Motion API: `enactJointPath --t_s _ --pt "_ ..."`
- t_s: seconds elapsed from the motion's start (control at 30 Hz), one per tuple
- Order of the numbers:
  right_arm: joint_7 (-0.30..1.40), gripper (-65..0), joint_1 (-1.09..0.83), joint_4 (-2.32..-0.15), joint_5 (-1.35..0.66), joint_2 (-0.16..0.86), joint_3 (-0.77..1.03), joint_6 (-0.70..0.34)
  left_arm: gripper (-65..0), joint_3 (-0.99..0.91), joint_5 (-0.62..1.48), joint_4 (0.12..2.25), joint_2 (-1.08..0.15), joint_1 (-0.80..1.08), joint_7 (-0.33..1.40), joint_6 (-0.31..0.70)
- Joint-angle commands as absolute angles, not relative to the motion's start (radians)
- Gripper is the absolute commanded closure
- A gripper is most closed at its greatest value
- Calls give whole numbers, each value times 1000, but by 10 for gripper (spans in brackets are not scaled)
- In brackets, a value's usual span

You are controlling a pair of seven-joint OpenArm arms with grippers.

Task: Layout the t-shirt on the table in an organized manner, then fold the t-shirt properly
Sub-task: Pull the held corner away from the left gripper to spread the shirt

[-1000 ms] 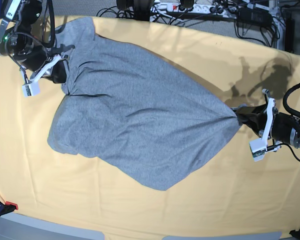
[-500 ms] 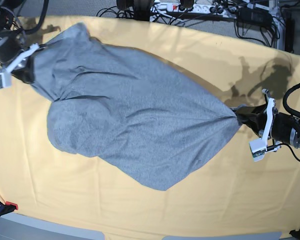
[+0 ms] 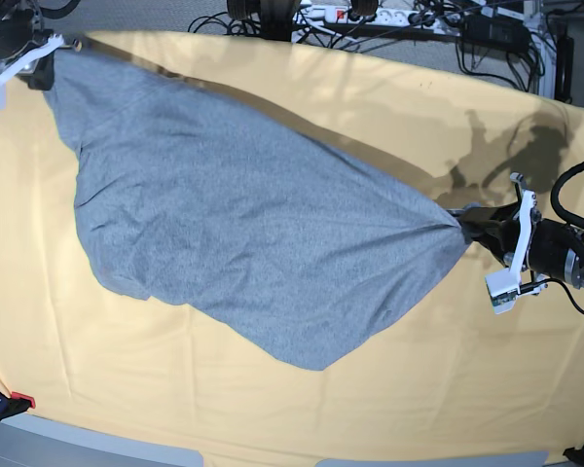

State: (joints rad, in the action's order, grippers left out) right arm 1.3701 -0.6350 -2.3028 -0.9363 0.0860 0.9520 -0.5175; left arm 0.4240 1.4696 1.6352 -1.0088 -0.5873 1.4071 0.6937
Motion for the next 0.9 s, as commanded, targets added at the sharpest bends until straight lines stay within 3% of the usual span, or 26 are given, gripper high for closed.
enactJointPath --t_s 0.0,0.17,0.4,0.57,0.87 --pt "1387 0 -655 -2317 -987 97 960 -533 0 409 1484 1642 -1028 -610 1396 698" --pt "1396 0 -727 -2317 -1239 97 960 -613 0 409 1484 1642 -1028 -610 1396 698" --pt "1396 0 -739 -2317 -1286 109 960 -693 0 409 1484 1649 -1034 -610 1396 698" --pt "1396 -211 -739 -2317 -1287 150 960 -692 0 409 1484 1714 -1088 -609 1396 698" --pt "1396 -216 -736 -2317 -1287 223 960 -692 0 409 1484 1866 -1235 -603 1396 698"
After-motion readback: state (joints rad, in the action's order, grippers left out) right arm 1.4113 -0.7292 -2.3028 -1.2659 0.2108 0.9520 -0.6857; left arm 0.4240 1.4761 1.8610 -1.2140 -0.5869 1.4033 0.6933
